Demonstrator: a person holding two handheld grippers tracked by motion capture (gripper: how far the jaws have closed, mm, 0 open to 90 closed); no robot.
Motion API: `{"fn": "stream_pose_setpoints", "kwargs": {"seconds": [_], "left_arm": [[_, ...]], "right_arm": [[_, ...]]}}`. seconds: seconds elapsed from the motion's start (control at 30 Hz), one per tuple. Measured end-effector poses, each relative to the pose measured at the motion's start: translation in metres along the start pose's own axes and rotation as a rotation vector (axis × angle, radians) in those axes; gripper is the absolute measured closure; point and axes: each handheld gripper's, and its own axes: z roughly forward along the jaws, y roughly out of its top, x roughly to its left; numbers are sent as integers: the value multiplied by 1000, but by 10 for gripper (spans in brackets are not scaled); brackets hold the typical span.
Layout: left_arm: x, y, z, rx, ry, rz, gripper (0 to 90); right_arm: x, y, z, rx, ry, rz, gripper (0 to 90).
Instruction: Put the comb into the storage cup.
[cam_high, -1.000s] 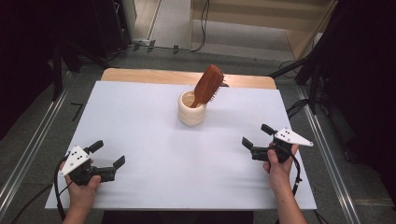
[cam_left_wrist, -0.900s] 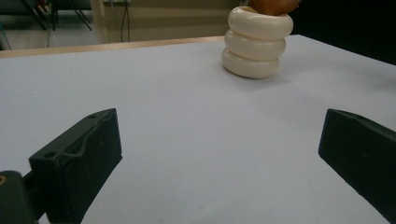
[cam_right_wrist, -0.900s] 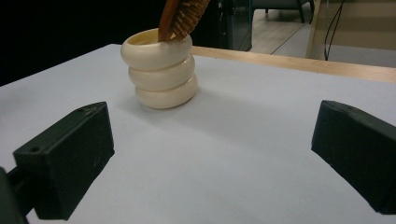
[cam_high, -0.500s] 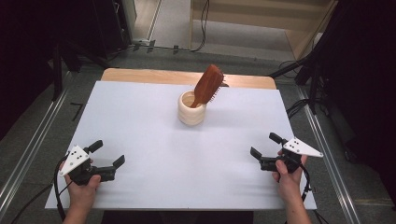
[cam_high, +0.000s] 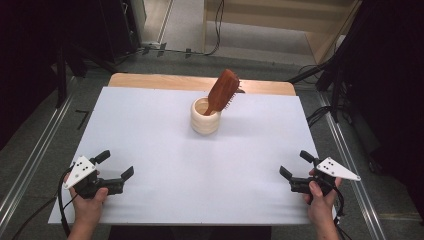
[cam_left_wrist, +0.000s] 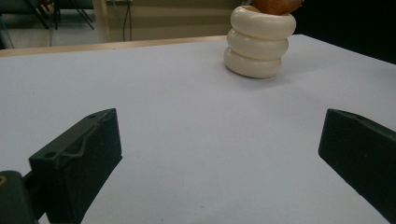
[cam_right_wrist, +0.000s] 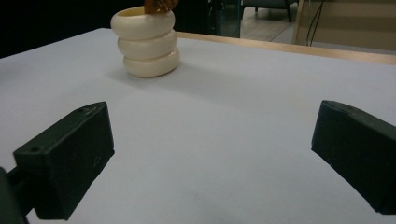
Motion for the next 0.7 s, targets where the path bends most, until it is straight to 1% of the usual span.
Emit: {"fn": "stream_pose_setpoints", "kwargs": {"seconds": [0.2,0.3,0.43,0.57,0.7], "left_arm": [[0,0,0,-1,1,-1,0],[0,0,0,-1,0,0,0],[0,0,0,1,0,2,0],[-1,0,0,4,-2,5,0],[-1,0,0,5,-2,7,0]], "right_arm": [[-4,-8,-9,14,-17,0,0],[-6,-11,-12,15,-27,-11,0],[-10,-15,-17,16,-31,3,0],[-15,-20,-22,19,-36,6,0],[-17,-21,-27,15,-36,17,0]]}}
